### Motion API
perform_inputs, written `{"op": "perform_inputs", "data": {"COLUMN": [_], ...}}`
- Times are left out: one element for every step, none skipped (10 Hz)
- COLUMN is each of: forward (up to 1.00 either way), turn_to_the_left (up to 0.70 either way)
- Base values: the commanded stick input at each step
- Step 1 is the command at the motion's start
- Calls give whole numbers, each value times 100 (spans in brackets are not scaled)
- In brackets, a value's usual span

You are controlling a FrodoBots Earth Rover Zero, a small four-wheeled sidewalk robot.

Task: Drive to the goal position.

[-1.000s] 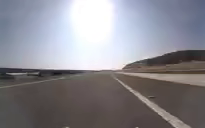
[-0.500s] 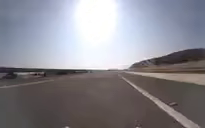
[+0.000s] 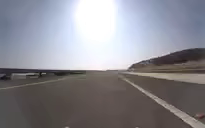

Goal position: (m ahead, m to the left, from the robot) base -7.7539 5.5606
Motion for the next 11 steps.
{"op": "perform_inputs", "data": {"forward": [100,100,100,100,100,100,100,100,100,100,100], "turn_to_the_left": [-37,0,0,0,0,0,0,0,0,0,-1]}}
